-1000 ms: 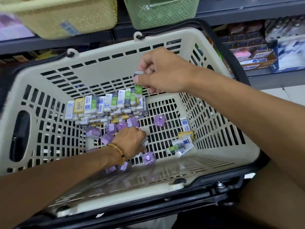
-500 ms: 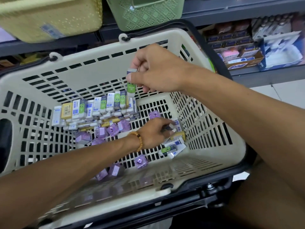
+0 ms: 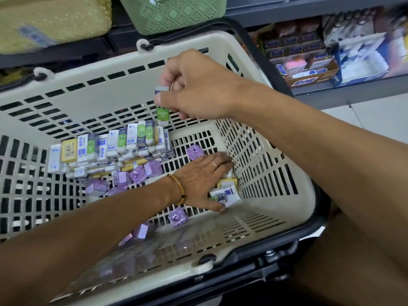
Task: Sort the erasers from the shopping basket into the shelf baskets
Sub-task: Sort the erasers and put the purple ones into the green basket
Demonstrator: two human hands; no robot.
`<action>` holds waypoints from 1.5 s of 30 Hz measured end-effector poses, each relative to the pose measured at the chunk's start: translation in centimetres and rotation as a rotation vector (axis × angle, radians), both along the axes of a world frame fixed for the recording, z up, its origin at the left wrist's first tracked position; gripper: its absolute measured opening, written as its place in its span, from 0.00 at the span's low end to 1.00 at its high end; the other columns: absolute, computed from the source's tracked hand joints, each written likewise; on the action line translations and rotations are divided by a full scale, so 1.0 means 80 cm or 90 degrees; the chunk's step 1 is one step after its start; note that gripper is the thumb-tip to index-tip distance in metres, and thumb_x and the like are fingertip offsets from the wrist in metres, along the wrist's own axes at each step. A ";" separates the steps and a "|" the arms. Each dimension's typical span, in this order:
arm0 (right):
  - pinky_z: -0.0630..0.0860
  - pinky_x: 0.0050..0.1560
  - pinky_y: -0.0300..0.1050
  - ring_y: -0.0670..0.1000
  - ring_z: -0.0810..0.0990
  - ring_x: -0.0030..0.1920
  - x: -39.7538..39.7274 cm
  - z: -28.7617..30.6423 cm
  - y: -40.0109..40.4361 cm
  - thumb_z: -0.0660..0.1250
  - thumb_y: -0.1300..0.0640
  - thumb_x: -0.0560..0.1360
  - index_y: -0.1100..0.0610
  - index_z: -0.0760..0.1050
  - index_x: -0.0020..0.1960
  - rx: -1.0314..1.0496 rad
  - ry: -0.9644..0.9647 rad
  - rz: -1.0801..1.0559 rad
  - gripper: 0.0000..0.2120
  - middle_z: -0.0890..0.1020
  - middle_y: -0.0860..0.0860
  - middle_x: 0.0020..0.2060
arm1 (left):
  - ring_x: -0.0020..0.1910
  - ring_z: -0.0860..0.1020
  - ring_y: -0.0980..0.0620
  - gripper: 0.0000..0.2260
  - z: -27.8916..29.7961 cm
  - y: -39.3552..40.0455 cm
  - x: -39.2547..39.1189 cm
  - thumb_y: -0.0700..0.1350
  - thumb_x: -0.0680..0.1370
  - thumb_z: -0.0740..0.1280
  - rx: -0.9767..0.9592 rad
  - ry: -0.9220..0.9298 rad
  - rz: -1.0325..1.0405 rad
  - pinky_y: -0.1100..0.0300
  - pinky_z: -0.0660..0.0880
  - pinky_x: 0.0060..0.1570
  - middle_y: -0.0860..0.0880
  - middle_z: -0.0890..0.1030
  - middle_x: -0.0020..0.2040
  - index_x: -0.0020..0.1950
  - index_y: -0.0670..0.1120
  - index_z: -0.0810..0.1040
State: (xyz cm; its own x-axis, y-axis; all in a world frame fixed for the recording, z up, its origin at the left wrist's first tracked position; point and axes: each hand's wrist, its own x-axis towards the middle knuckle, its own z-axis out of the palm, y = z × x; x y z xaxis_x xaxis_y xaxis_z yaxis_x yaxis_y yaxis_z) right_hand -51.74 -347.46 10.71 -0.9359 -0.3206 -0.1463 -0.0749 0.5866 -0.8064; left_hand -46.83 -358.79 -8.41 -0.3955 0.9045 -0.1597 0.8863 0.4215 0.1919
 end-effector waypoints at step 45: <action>0.70 0.35 0.30 0.45 0.78 0.39 -0.003 -0.004 0.001 0.70 0.55 0.76 0.61 0.78 0.53 0.056 0.021 0.015 0.10 0.76 0.45 0.33 | 0.57 0.70 0.46 0.29 0.013 -0.004 -0.006 0.57 0.75 0.64 -0.006 -0.093 0.085 0.52 0.77 0.47 0.42 0.70 0.60 0.74 0.51 0.60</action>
